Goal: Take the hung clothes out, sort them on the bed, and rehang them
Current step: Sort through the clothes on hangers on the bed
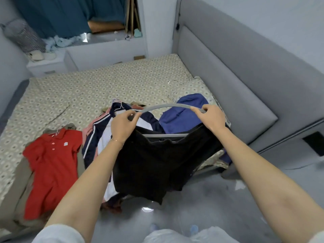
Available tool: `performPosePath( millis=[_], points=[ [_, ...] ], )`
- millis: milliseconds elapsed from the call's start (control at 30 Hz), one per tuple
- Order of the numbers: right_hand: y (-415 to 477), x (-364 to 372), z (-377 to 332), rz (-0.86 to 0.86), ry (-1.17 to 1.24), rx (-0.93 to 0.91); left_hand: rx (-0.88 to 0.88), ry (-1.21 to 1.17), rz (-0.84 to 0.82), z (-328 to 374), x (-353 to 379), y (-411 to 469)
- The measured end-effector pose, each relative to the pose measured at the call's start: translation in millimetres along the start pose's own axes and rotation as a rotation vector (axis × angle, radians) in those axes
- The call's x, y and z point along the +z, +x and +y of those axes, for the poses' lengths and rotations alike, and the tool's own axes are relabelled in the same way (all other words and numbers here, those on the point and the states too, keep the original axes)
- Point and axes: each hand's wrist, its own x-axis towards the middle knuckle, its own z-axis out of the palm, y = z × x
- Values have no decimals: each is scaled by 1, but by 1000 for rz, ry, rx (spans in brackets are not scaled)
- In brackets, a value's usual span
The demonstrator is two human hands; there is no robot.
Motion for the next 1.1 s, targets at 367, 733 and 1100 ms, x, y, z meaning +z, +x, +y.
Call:
performPosePath(
  millis=[367,733,1100],
  points=[
    [47,-77,116,48,-171,-8,-82,-149,-64,94,121,-12],
    [136,-33,141,-7,-91,2,-184,-161,-106,91,178,58],
    [274,32,151,-11,-120,-27,-331,-224,-189,52,273,156]
  ],
)
